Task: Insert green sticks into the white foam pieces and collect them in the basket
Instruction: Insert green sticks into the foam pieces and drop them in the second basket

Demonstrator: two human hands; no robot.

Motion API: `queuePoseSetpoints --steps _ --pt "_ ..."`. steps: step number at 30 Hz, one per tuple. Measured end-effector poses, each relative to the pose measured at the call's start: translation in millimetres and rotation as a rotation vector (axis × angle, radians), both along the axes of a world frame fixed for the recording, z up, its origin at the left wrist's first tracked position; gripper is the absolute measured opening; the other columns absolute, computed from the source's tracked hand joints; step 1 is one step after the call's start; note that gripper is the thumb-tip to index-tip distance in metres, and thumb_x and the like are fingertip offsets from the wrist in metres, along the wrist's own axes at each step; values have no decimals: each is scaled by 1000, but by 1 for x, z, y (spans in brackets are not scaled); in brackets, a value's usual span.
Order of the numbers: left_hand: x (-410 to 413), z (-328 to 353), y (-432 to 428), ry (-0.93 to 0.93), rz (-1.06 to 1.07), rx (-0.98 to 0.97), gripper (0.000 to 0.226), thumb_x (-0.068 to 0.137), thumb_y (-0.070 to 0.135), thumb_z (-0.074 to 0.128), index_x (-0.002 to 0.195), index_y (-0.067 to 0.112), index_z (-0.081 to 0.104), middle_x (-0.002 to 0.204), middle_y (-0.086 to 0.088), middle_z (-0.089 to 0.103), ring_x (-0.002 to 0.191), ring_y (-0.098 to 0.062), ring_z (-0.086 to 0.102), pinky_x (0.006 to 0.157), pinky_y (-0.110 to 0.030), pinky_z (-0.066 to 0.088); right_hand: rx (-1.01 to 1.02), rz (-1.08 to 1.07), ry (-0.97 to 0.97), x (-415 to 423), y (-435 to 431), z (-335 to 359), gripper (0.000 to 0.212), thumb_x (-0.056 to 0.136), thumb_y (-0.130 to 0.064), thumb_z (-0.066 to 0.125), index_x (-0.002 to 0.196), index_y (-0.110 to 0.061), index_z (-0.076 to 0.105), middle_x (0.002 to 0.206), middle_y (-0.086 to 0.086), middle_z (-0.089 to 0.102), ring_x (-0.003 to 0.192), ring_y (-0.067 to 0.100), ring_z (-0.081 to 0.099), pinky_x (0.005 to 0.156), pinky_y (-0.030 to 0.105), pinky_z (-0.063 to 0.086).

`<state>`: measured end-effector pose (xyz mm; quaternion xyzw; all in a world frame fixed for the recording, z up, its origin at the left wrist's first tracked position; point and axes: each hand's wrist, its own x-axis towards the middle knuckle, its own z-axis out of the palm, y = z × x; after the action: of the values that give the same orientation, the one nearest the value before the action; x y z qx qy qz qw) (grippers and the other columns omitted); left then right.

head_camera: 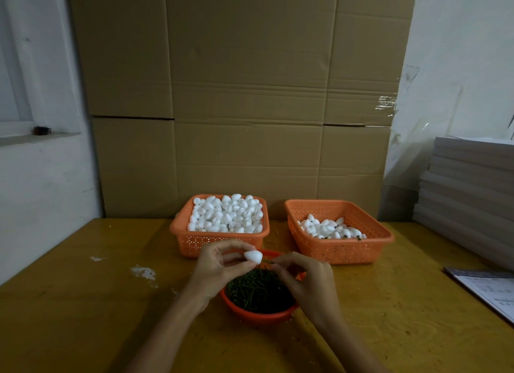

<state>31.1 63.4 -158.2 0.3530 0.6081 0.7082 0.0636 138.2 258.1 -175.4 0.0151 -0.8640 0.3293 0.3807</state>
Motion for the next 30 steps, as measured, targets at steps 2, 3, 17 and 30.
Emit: queuePoseSetpoints --steps 2,3,17,30 --pt "1 0 1 15 6 -16 29 73 14 94 98 24 82 111 -5 80 110 -21 75 87 -27 61 10 -3 1 1 -1 1 8 91 -32 78 98 -36 78 90 -27 73 87 -2 70 74 18 55" --pt "1 0 2 31 10 -32 28 75 11 93 98 24 82 110 -4 80 109 -20 76 86 -26 61 22 0 2 1 -2 1 8 92 -33 77 99 -37 78 91 -27 73 88 -4 70 74 17 55" --pt "5 0 4 74 -43 -34 42 77 -5 88 112 17 77 113 -7 79 108 -25 77 89 -33 63 -35 65 13 1 -7 1 8 90 -24 81 96 -26 77 86 -21 75 85 0 72 75 25 58" --pt "11 6 4 55 -62 64 34 73 15 94 101 17 76 111 -12 79 112 -27 75 92 -30 60 -41 91 61 2 -9 1 10 89 -20 82 92 -24 73 87 -20 74 86 2 72 76 27 60"
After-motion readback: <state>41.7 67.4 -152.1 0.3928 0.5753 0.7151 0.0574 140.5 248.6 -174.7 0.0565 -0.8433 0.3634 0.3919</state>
